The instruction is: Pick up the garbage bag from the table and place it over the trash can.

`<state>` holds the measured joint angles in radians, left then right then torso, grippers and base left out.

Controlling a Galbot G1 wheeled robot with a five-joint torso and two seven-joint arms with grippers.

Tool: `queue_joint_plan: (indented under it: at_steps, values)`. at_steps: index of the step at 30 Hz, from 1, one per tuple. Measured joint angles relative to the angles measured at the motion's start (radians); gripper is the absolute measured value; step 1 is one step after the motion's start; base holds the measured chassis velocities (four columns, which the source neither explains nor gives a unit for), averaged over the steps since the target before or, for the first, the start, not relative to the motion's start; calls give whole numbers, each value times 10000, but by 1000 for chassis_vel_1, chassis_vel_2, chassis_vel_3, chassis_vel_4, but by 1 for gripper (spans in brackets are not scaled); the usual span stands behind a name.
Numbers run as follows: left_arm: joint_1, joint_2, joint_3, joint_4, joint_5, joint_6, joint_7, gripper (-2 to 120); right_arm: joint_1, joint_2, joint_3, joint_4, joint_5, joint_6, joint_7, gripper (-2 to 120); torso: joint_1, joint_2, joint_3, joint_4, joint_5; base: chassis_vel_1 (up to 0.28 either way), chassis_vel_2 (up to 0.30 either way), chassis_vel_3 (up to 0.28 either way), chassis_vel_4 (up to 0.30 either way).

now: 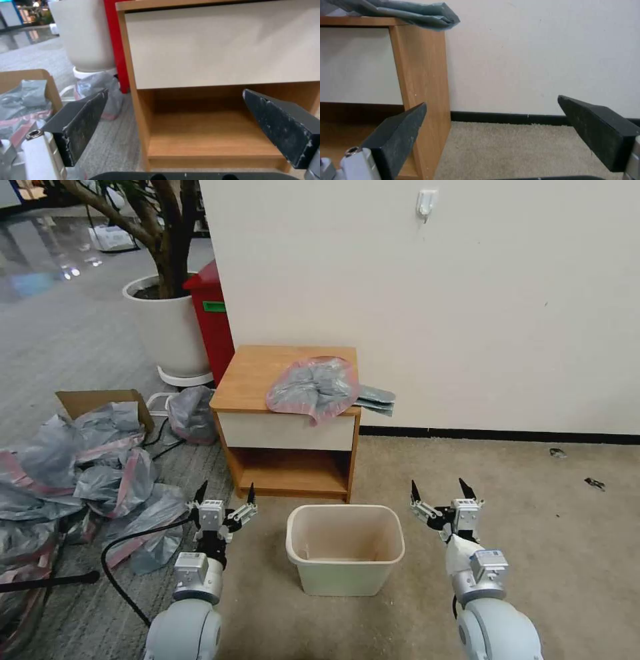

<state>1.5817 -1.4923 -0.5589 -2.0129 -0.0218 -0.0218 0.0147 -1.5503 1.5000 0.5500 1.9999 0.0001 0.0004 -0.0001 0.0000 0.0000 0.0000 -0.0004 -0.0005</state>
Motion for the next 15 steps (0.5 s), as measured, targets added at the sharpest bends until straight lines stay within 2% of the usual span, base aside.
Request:
queue_joint_plan:
  at_steps: [3, 4, 5, 6, 7, 9, 12, 13, 15]
  values:
    - [1035, 254, -339, -401, -713, -767, 567, 100, -382, 161, -53, 215, 3, 377, 8, 100, -1, 0, 0, 8, 4, 0, 0, 0, 0]
    - [1035, 254, -339, -401, -713, -767, 567, 100, -382, 161, -53, 215, 3, 377, 8, 100, -1, 0, 0, 8, 4, 0, 0, 0, 0]
    - [1688, 415, -552, -657, -1175, -1272, 935, 100, -1043, 446, -194, 593, 10, 985, 18, 100, -1, 0, 0, 6, 4, 0, 0, 0, 0]
    - [1688, 415, -552, -657, -1175, -1272, 935, 100, -1043, 446, -194, 593, 10, 985, 18, 100, -1, 0, 0, 6, 4, 0, 0, 0, 0]
    - [2215, 545, -720, -868, -1540, -1673, 1231, 100, -1613, 691, -302, 928, 16, 1527, 42, 100, 0, 0, -1, 5, 5, 0, 0, 0, 0]
    - [2512, 642, -831, -914, -1789, -2088, 1518, 100, -2257, 967, -432, 1302, 28, 2132, 68, 100, 0, 1, -2, 3, 6, 0, 0, 0, 0]
    - [2567, 662, -851, -881, -1876, -2356, 1654, 100, -2519, 1073, -498, 1395, 43, 2444, 39, 100, 0, 0, -2, 2, -4, 0, 0, 0, 0]
    - [2577, 663, -867, -836, -1890, -2471, 1686, 100, -2610, 1080, -564, 1391, 55, 2556, -23, 100, 0, 0, -1, 3, 7, 0, 0, 0, 0]
    - [2576, 664, -869, -816, -1904, -2498, 1687, 100, -2619, 1078, -559, 1391, 73, 2591, -36, 100, -1, 0, -2, 4, 3, 0, 0, 0, 0]
